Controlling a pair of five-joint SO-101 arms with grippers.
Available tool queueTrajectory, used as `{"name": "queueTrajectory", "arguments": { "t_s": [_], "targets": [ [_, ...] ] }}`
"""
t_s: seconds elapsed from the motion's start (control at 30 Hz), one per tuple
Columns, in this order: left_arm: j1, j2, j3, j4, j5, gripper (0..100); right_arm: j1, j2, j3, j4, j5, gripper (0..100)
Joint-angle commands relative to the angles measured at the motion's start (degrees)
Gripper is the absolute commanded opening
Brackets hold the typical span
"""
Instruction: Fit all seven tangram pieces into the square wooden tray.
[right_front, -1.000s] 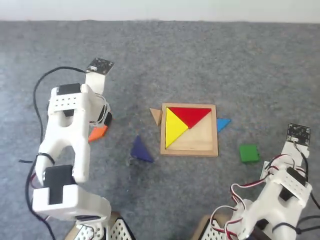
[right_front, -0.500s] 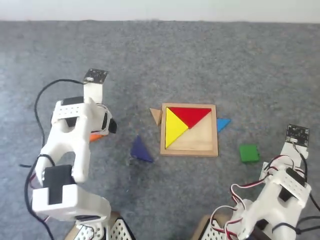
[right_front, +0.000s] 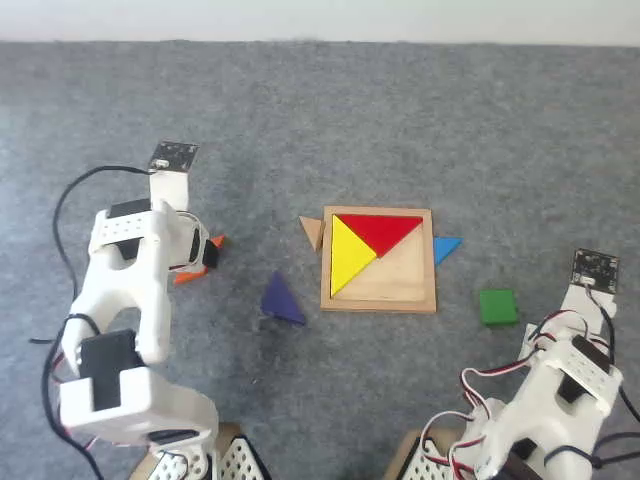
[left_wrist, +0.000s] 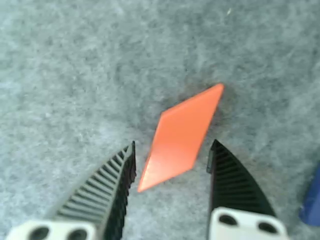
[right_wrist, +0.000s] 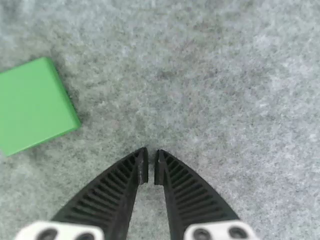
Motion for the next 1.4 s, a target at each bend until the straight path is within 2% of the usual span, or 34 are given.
{"name": "queueTrajectory", "arguments": {
  "t_s": [0.0, 0.17, 0.5, 0.77, 0.83, 1.03, 1.37],
  "targets": [
    [0.44, -0.18, -1.45, -1.05, -0.53, 23, -0.75, -1.89, -0.44, -1.19, 1.05, 4.2],
    [1.23, 7.03, -6.64, 1.85, -0.53, 22, -0.66, -1.89, -0.44, -1.19, 1.05, 4.2],
    [3.69, 7.65, -8.84, 7.47, -0.53, 1, -0.66, -1.89, -0.44, -1.19, 1.05, 4.2],
    [8.0, 7.65, -17.8, 15.91, 0.09, 1, -0.66, -1.89, -0.44, -1.19, 1.05, 4.2],
    [7.82, 7.65, -20.09, 16.7, 2.9, 3, -0.66, -1.89, -0.44, -1.19, 1.05, 4.2],
    [3.16, 7.65, -25.54, 16.7, 4.75, 16, -0.75, -1.89, -0.44, -1.19, 1.05, 4.2],
    [2.2, 13.98, -22.81, 12.48, 0.09, 16, -0.75, -1.89, -0.35, -1.71, 1.05, 4.2]
  ]
}}
